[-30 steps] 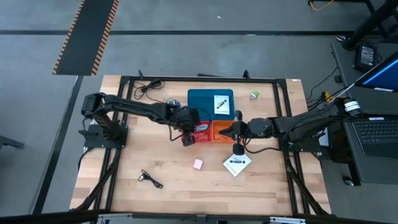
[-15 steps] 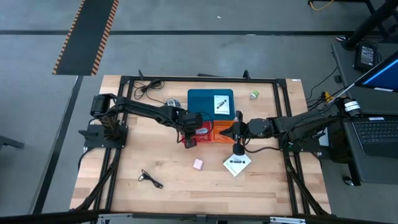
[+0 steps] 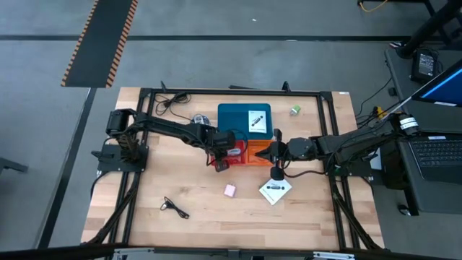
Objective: Pick and place items into bin
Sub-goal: Put the white charger cable into the red bin, then put the red charger cable into the red bin
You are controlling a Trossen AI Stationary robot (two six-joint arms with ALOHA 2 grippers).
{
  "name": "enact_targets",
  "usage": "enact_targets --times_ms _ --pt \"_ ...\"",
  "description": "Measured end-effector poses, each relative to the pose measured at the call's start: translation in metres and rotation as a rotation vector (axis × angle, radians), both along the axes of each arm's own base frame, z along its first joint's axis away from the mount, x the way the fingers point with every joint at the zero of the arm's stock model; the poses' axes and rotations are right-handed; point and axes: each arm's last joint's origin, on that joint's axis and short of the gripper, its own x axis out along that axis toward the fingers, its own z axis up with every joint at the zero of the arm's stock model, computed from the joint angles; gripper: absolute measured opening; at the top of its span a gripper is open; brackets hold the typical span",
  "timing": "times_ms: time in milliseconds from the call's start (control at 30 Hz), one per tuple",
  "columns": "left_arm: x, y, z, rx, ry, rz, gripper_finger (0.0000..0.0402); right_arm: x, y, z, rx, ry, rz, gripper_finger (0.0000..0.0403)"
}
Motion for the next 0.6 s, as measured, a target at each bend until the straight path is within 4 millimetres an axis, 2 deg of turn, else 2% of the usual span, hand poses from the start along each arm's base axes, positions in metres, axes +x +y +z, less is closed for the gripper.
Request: enact_targets --times_ms 367,600 --pt "0.0 0.0 0.0 0.003 -0.003 0.034 0.007 -0.004 -0.001 -0.011 -0.002 0.015 0.0 0.0" --pt "-0.001 0.0 0.002 -0.006 -0.004 -0.026 0.0062 -0.005 -0.001 -0.014 0.0 0.012 -0.001 0.0"
